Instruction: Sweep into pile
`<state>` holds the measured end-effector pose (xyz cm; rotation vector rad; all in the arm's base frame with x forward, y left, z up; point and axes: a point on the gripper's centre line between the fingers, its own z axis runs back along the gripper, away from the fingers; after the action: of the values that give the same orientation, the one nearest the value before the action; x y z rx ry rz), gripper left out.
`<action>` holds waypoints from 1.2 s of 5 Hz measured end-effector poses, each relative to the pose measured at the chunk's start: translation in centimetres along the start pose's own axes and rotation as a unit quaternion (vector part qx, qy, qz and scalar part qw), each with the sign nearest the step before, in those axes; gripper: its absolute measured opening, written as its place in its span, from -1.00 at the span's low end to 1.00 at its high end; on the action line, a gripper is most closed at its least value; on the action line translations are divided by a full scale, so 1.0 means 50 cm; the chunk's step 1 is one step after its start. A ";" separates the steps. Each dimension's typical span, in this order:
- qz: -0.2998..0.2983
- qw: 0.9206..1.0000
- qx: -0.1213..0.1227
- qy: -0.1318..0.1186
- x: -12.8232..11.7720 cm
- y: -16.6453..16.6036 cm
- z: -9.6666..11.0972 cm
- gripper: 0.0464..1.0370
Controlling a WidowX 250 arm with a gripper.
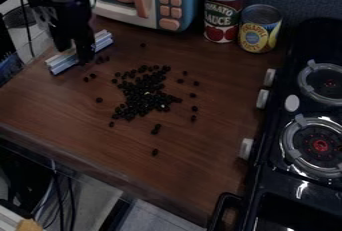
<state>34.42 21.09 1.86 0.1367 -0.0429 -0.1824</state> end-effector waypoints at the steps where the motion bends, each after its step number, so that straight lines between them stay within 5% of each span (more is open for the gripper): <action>1: -0.004 1.000 0.013 0.006 0.005 -0.012 -0.006 0.84; 3: 0.025 1.000 -0.010 0.008 0.004 -0.025 -0.014 -0.28; 4: 0.026 0.999 -0.035 0.007 -0.010 -0.058 -0.004 -0.31; 6: -0.028 0.999 -0.041 0.003 -0.050 -0.156 0.022 -0.31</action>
<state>30.52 13.82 1.78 0.0562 -0.0248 -0.2387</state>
